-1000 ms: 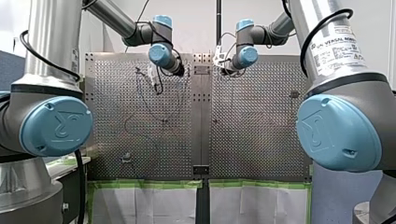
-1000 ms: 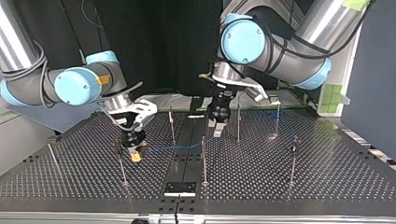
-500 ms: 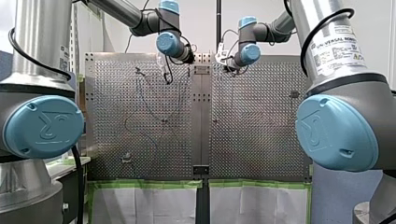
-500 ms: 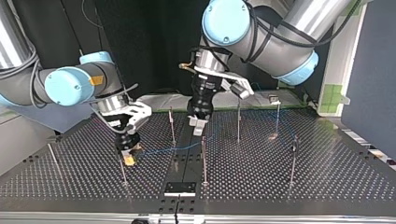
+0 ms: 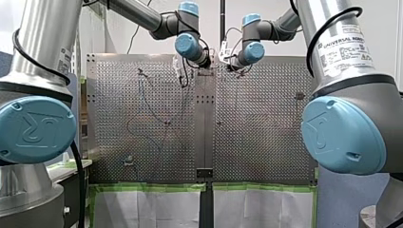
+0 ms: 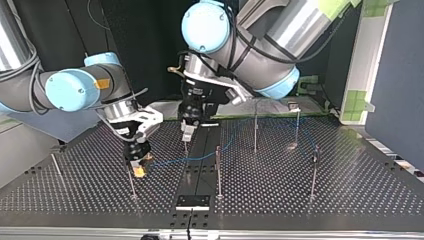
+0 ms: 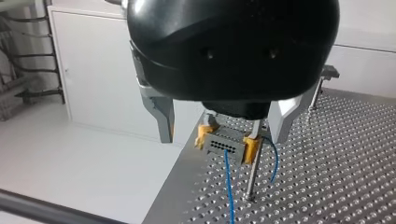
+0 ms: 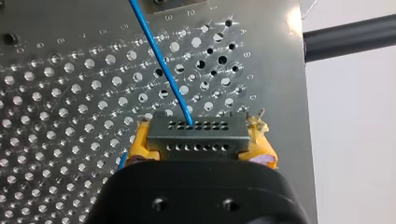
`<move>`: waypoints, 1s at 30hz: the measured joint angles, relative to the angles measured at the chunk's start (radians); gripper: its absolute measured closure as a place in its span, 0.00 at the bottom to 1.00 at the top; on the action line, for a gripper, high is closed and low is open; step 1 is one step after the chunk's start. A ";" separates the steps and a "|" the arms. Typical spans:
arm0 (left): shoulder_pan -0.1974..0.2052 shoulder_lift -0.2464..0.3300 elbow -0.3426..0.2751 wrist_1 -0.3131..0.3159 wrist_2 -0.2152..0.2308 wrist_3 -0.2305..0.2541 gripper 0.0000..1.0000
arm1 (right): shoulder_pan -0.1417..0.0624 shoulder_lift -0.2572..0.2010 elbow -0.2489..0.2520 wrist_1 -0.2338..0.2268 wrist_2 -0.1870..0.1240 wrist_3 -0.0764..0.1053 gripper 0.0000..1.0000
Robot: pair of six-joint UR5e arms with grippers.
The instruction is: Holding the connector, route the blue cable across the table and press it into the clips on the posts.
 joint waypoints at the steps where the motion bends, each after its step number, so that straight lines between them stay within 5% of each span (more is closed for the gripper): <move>1: 0.001 -0.007 0.007 -0.001 -0.001 0.000 0.00 | 0.000 -0.001 0.000 0.001 0.000 0.000 1.00; 15: 0.063 -0.129 0.138 0.015 0.014 0.003 0.00 | 0.002 -0.031 0.000 0.009 -0.001 0.000 1.00; 30: 0.087 -0.177 0.209 0.005 0.040 0.004 0.00 | 0.004 -0.031 0.001 0.008 -0.001 0.000 1.00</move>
